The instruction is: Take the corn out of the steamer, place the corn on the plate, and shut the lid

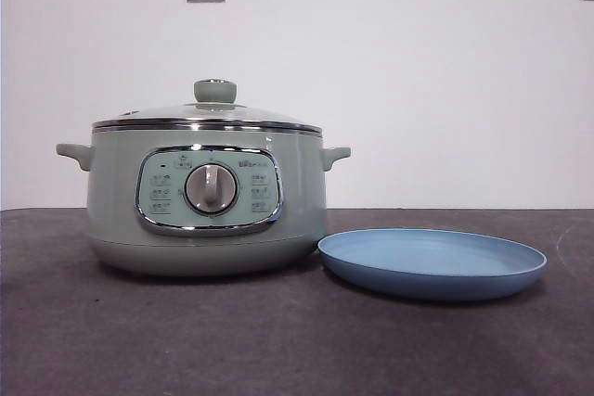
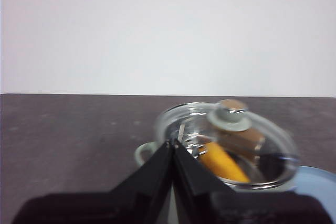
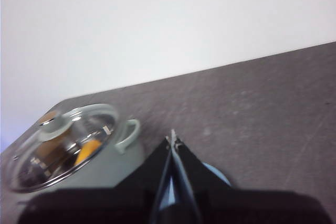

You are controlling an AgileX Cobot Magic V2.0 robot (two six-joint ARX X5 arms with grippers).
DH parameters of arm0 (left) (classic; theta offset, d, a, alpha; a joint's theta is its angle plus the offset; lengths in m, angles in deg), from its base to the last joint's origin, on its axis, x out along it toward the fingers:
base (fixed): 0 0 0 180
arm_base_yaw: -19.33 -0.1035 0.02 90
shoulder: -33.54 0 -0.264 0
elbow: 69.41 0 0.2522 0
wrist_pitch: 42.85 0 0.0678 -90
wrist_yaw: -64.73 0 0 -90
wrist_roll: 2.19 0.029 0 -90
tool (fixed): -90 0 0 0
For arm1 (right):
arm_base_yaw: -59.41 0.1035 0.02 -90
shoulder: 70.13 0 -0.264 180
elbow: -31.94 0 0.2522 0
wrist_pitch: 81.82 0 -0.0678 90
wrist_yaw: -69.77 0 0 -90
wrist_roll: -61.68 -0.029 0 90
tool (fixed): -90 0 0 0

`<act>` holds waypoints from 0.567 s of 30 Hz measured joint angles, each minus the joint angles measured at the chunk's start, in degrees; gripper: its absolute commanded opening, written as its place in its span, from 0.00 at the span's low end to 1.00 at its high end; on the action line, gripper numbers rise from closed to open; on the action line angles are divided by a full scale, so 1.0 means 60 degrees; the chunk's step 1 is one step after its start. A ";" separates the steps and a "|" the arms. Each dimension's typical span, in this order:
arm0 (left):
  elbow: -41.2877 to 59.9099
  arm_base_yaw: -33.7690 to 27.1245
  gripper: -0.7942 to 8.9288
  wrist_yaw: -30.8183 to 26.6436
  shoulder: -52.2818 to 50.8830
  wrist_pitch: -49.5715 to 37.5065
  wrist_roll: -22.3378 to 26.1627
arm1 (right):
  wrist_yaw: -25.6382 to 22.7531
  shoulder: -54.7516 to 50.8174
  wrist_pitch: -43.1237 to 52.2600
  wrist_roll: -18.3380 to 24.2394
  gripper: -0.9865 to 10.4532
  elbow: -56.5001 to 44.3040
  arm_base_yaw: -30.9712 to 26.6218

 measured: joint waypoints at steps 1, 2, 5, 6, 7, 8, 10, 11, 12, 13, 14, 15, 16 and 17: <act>-0.0306 0.0000 0.07 0.0186 0.0240 0.0120 0.0000 | 0.0135 0.0270 -0.0284 0.0102 0.08 0.0390 0.0025; -0.0572 0.0000 0.07 0.0313 0.0452 0.0226 0.0000 | 0.0306 0.0492 -0.0543 0.0211 0.08 0.0729 0.0036; -0.1475 0.0000 0.07 0.0663 0.1173 0.0634 0.0000 | 0.0750 0.1198 -0.1497 0.0685 0.08 0.1854 0.0040; -0.1800 0.0000 0.07 0.0769 0.1428 0.0816 0.0000 | 0.0874 0.1428 -0.1858 0.0878 0.08 0.2244 0.0040; -0.2124 0.0000 0.07 0.0882 0.1690 0.1005 0.0004 | 0.0994 0.1650 -0.2208 0.1078 0.08 0.2619 0.0040; -0.2408 0.0000 0.07 0.0984 0.1912 0.1177 0.0007 | 0.1082 0.1829 -0.2517 0.1260 0.08 0.2936 0.0040; -0.3056 0.0000 0.07 0.1304 0.2433 0.1599 0.0058 | 0.1282 0.2218 -0.3224 0.1694 0.08 0.3621 0.0040; -0.3377 0.0000 0.07 0.1472 0.2681 0.1851 0.0120 | 0.1399 0.2397 -0.3563 0.1912 0.08 0.3927 0.0040; -0.3639 0.0000 0.07 0.1625 0.2885 0.2044 0.0186 | 0.1472 0.2546 -0.3861 0.2102 0.08 0.4178 0.0040; -0.3949 0.0000 0.07 0.1781 0.3122 0.2313 0.0248 | 0.1555 0.2710 -0.4193 0.2299 0.08 0.4441 0.0040; -0.4197 0.0000 0.07 0.1912 0.3311 0.2535 0.0295 | 0.1643 0.2845 -0.4466 0.2459 0.08 0.4645 0.0040; -0.4481 0.0000 0.07 0.2040 0.3523 0.2812 0.0379 | 0.1716 0.2991 -0.4772 0.2619 0.08 0.4870 0.0040; -0.4747 0.0000 0.07 0.2160 0.3716 0.3096 0.0466 | 0.1734 0.3133 -0.5071 0.2754 0.08 0.5074 0.0040; -0.4951 0.0000 0.07 0.2218 0.3872 0.3330 0.0546 | 0.1738 0.3253 -0.5326 0.2845 0.08 0.5249 0.0040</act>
